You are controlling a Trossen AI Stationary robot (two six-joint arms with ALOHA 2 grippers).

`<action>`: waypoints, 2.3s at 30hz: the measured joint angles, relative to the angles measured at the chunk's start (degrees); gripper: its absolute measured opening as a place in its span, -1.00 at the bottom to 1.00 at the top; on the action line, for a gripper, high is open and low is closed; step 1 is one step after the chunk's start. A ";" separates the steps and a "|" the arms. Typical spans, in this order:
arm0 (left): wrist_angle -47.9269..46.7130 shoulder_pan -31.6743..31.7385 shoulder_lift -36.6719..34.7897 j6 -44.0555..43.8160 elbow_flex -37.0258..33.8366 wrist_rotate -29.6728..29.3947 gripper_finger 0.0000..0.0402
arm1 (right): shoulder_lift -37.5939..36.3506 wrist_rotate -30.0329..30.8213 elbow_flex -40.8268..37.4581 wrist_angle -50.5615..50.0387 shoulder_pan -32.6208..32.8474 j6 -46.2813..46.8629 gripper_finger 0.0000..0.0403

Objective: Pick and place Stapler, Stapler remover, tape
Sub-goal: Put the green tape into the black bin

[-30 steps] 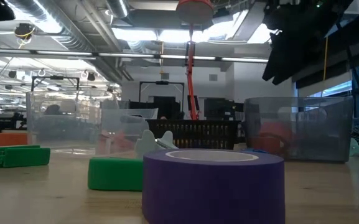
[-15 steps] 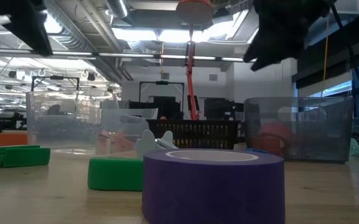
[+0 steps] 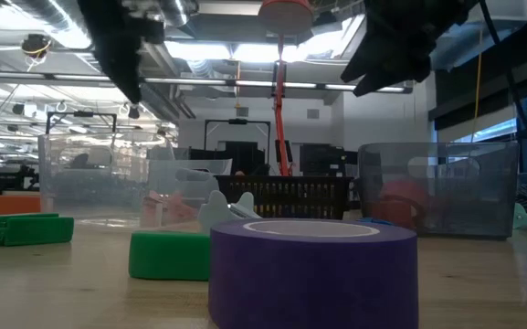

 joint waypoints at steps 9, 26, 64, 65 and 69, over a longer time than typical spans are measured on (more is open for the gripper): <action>7.49 25.42 10.79 -5.21 0.00 10.87 -0.38 | 0.00 -0.01 0.00 0.06 0.00 -1.67 0.33; 13.49 33.34 36.08 -4.77 0.31 20.16 -0.38 | 0.00 -0.20 -0.01 -0.74 0.02 -2.00 0.33; 21.56 31.81 13.47 1.10 -1.27 17.76 -0.87 | 0.00 -1.68 -0.01 -0.48 0.09 -0.54 0.33; 24.88 30.76 10.88 0.36 -2.56 19.76 -0.87 | 0.00 -1.70 -0.01 -0.02 0.09 -0.59 0.33; 42.55 24.98 1.82 -2.95 -10.01 28.35 -0.87 | 0.00 -2.38 0.00 3.32 0.27 -2.32 0.33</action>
